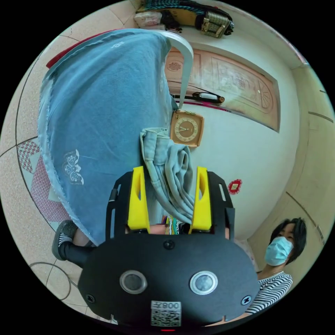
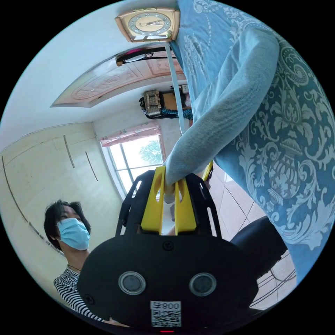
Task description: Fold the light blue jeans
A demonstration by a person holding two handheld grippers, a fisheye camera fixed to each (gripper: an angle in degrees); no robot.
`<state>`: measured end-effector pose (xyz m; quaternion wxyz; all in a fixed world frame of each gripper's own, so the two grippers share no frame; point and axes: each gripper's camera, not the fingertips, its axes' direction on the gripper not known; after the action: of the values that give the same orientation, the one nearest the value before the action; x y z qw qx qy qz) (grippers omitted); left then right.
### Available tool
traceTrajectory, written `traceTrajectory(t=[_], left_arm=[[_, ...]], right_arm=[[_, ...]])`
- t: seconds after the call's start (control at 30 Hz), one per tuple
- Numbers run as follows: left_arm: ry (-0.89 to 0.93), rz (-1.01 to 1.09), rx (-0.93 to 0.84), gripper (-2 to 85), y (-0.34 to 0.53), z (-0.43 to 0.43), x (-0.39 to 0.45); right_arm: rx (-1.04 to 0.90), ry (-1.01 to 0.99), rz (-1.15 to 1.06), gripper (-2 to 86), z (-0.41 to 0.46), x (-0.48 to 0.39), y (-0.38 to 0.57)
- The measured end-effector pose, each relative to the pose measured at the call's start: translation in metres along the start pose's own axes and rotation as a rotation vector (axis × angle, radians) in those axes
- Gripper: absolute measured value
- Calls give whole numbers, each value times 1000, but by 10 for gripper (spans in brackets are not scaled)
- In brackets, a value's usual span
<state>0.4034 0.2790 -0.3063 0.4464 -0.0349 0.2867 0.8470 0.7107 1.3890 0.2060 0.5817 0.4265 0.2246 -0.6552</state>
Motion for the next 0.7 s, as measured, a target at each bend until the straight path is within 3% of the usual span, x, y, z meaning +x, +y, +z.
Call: traceTrajectory(t=[0.3, 0.7], left_arm=[[-119, 16, -80, 105, -1, 83, 28], [-75, 142, -157, 86, 107, 199, 109]], right_arm=[[-19, 55, 16, 4, -48, -12, 11], [-52, 89, -59, -2, -166, -80, 103]])
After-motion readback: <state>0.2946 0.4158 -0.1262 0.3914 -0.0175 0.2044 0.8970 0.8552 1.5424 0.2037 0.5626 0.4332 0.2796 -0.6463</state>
